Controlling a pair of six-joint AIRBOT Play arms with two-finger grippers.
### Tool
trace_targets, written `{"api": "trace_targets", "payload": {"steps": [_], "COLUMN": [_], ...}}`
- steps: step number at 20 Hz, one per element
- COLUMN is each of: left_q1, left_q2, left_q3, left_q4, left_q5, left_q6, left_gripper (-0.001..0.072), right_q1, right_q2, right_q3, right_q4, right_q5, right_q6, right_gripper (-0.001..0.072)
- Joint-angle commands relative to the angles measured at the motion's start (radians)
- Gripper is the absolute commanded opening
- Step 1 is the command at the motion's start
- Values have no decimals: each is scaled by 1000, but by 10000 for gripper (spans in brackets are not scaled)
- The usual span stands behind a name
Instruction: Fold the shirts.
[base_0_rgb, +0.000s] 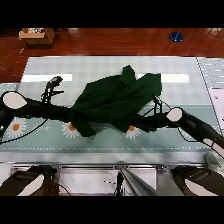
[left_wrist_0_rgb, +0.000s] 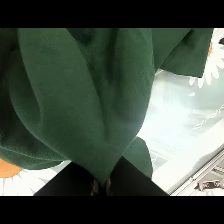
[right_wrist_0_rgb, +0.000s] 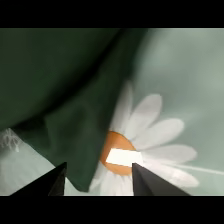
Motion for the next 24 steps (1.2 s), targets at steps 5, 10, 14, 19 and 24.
{"api": "trace_targets", "payload": {"steps": [5,10,14,19,24], "left_q1": [0,3,64,175,181], "left_q2": [0,1,9,77,148], "left_q3": [0,0,62,372,814], "left_q4": [1,3,58,60,31], "left_q5": [0,0,-28,-101,-107], "left_q6": [2,50,54,50,49], "left_gripper": [29,29,29,28,28], "right_q1": [123,152,32,-194,-275], "right_q2": [-91,-73,145,411,504], "right_q3": [-3,32,204,502,723], "right_q4": [120,223,131,-105,-107], "right_q5": [-181,-254,-54,98,127], "right_q6": [41,-23,-130,-31,-26], "right_gripper": [460,27,27,26,26]}}
